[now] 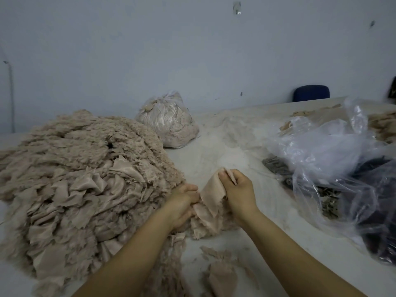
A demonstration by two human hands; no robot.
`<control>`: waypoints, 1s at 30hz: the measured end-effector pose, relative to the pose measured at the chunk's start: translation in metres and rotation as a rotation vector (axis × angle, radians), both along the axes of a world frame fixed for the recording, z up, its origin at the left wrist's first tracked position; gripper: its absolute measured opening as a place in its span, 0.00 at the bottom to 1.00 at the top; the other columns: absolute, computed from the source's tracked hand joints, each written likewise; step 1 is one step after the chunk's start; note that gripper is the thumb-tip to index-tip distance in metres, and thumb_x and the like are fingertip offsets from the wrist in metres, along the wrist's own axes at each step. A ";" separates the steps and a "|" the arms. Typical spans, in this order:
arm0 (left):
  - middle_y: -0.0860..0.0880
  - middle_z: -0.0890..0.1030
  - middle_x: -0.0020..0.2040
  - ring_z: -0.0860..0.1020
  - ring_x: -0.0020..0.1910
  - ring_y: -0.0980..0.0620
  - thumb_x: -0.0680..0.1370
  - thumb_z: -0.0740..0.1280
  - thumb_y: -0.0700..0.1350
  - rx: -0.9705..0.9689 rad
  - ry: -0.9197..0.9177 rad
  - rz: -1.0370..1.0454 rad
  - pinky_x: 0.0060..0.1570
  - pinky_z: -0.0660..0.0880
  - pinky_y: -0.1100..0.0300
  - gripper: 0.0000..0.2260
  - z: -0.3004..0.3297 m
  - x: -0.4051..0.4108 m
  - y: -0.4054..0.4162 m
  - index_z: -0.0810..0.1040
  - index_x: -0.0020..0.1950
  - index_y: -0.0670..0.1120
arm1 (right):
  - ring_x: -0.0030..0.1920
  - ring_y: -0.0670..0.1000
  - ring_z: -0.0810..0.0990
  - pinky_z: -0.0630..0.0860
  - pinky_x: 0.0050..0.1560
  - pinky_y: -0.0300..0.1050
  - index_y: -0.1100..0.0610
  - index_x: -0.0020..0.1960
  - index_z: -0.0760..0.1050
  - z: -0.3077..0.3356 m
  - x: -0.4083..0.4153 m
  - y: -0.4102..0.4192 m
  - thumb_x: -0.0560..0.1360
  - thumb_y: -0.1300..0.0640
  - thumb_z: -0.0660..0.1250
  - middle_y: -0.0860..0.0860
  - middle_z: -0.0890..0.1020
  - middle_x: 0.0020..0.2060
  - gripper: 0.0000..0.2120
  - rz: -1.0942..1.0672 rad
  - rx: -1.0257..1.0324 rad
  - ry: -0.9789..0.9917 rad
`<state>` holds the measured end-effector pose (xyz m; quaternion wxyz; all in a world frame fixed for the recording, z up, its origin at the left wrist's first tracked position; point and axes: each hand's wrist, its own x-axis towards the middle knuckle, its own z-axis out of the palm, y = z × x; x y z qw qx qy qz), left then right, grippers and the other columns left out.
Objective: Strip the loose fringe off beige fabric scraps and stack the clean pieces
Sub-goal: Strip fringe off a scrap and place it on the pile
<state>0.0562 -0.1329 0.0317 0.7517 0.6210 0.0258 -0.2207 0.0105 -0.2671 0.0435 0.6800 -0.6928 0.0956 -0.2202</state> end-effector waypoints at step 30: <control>0.47 0.78 0.39 0.75 0.38 0.53 0.74 0.66 0.29 0.203 -0.282 0.254 0.37 0.74 0.67 0.10 -0.023 0.002 0.006 0.75 0.41 0.43 | 0.36 0.48 0.71 0.65 0.33 0.29 0.49 0.34 0.66 -0.037 -0.005 -0.030 0.79 0.57 0.62 0.50 0.73 0.37 0.15 -0.214 -0.463 0.171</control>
